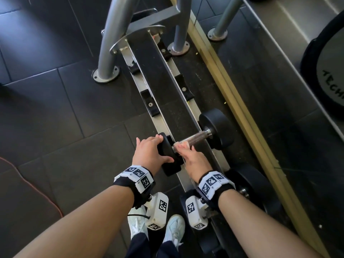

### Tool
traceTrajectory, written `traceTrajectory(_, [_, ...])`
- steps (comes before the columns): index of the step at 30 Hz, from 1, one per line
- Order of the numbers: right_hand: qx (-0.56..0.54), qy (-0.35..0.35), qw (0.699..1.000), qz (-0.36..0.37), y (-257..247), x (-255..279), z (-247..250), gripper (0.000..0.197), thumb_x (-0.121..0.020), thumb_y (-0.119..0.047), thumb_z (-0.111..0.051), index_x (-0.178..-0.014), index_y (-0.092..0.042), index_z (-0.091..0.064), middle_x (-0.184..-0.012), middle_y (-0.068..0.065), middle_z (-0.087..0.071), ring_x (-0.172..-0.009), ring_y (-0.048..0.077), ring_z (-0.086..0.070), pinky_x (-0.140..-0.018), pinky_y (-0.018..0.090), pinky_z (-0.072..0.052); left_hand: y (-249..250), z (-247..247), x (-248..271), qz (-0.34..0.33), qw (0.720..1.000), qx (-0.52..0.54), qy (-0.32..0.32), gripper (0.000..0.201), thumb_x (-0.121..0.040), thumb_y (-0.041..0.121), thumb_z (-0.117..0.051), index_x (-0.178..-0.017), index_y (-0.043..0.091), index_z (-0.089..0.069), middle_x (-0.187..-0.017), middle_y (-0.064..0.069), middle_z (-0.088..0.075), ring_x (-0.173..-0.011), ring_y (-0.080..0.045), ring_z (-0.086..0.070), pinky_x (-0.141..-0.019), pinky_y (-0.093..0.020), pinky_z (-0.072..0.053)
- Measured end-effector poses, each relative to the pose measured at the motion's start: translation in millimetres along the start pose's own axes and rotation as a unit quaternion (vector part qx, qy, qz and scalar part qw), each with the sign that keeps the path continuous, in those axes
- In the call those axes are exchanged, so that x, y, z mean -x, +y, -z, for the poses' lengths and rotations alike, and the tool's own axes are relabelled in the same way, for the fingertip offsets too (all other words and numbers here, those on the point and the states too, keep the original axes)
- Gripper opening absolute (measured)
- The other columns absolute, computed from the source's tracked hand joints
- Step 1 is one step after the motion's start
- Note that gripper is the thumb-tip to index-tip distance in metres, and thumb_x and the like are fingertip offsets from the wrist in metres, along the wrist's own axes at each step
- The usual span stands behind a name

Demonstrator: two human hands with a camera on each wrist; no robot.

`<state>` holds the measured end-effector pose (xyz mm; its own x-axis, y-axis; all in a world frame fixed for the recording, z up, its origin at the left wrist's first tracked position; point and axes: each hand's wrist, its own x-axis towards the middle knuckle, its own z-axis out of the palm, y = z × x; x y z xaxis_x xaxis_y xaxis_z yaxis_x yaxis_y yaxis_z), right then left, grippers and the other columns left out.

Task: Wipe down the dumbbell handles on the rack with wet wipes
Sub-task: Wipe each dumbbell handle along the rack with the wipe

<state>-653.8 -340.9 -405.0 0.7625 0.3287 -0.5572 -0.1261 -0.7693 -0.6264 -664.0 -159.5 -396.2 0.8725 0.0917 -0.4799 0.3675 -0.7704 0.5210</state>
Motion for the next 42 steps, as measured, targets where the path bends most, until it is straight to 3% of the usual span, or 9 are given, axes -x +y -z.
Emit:
traceTrajectory(4, [-0.137,0.202,0.96,-0.14,5,16,12,0.039,-0.103,-0.021,-0.04,-0.131,-0.043,-0.057,-0.13,-0.01,-0.061,-0.1,-0.002,-0.054,-0.084,0.006,-0.037,0,0,1,-0.003,1.0,-0.011,-0.003,0.091,-0.066,0.051,-0.084,-0.143,0.018,-0.048,-0.147,0.0,-0.05,-0.136,-0.018,-0.043,-0.121,-0.049,-0.001])
traceTrajectory(7, [-0.161,0.316,0.913,-0.2,11,16,25,0.036,-0.102,-0.02,-0.044,-0.133,-0.032,-0.059,-0.132,-0.002,-0.062,-0.108,0.012,-0.06,-0.085,0.012,-0.038,-2,-1,2,-0.01,1.0,-0.007,0.005,0.09,-0.067,0.052,-0.083,-0.143,0.019,-0.048,-0.148,0.001,-0.048,-0.137,-0.018,-0.042,-0.12,-0.05,-0.001])
traceTrajectory(17, [-0.129,0.318,0.912,-0.226,11,-8,10,0.032,-0.102,-0.023,-0.049,-0.125,-0.04,-0.063,-0.117,-0.003,-0.068,-0.069,-0.006,-0.044,-0.051,0.006,-0.029,-6,-2,2,-0.033,0.999,-0.015,0.013,0.089,-0.069,0.053,-0.081,-0.145,0.019,-0.046,-0.15,0.001,-0.046,-0.138,-0.016,-0.041,-0.12,-0.047,0.003])
traceTrajectory(21, [-0.236,0.291,0.907,-0.191,6,-14,-1,0.036,-0.101,-0.014,-0.05,-0.126,-0.035,-0.064,-0.134,-0.003,-0.061,-0.121,0.019,-0.056,-0.099,0.02,-0.042,-7,-3,2,-0.038,0.999,-0.018,0.014,0.089,-0.071,0.053,-0.08,-0.146,0.02,-0.045,-0.151,0.001,-0.045,-0.138,-0.016,-0.041,-0.12,-0.048,0.002])
traceTrajectory(25, [-0.285,0.24,0.9,-0.225,-7,-8,-17,0.023,-0.099,-0.038,-0.052,-0.111,-0.036,-0.072,-0.117,-0.002,-0.069,-0.099,0.01,-0.063,-0.074,0.015,-0.045,-6,-1,2,-0.038,0.999,-0.018,0.011,0.09,-0.07,0.052,-0.081,-0.145,0.019,-0.046,-0.15,0.0,-0.046,-0.138,-0.016,-0.041,-0.12,-0.047,0.002])
traceTrajectory(30, [-0.286,0.105,0.932,-0.196,-13,6,-29,0.031,-0.093,-0.052,-0.058,-0.105,-0.031,-0.076,-0.097,-0.004,-0.073,-0.093,0.01,-0.067,-0.082,0.018,-0.049,-4,0,2,-0.032,0.999,-0.019,0.007,0.092,-0.071,0.052,-0.08,-0.148,0.019,-0.042,-0.151,0.001,-0.044,-0.14,-0.015,-0.038,-0.121,-0.046,0.003])
traceTrajectory(33, [-0.28,0.172,0.926,-0.186,-8,8,-7,0.019,-0.097,-0.037,-0.058,-0.107,-0.038,-0.074,-0.093,-0.023,-0.07,-0.092,0.002,-0.064,-0.077,0.005,-0.046,-4,1,2,-0.033,0.999,-0.012,0.006,0.09,-0.07,0.051,-0.081,-0.146,0.019,-0.045,-0.151,0.0,-0.046,-0.139,-0.017,-0.039,-0.121,-0.046,0.003])
traceTrajectory(38, [-0.223,0.334,0.879,-0.257,6,-2,16,0.032,-0.101,-0.022,-0.049,-0.126,-0.036,-0.064,-0.125,-0.007,-0.066,-0.105,0.016,-0.061,-0.06,0.008,-0.034,-6,-1,2,-0.037,0.999,-0.007,0.01,0.09,-0.069,0.052,-0.082,-0.145,0.018,-0.047,-0.149,-0.001,-0.047,-0.138,-0.018,-0.041,-0.12,-0.048,0.002])
traceTrajectory(42, [-0.293,0.312,0.873,-0.233,-3,-15,2,0.033,-0.103,-0.02,-0.047,-0.131,-0.028,-0.062,-0.13,0.0,-0.063,-0.119,0.021,-0.058,-0.09,0.013,-0.037,-7,-2,1,-0.042,0.999,-0.009,0.014,0.09,-0.069,0.052,-0.082,-0.145,0.019,-0.047,-0.149,-0.001,-0.047,-0.138,-0.018,-0.041,-0.12,-0.048,0.002])
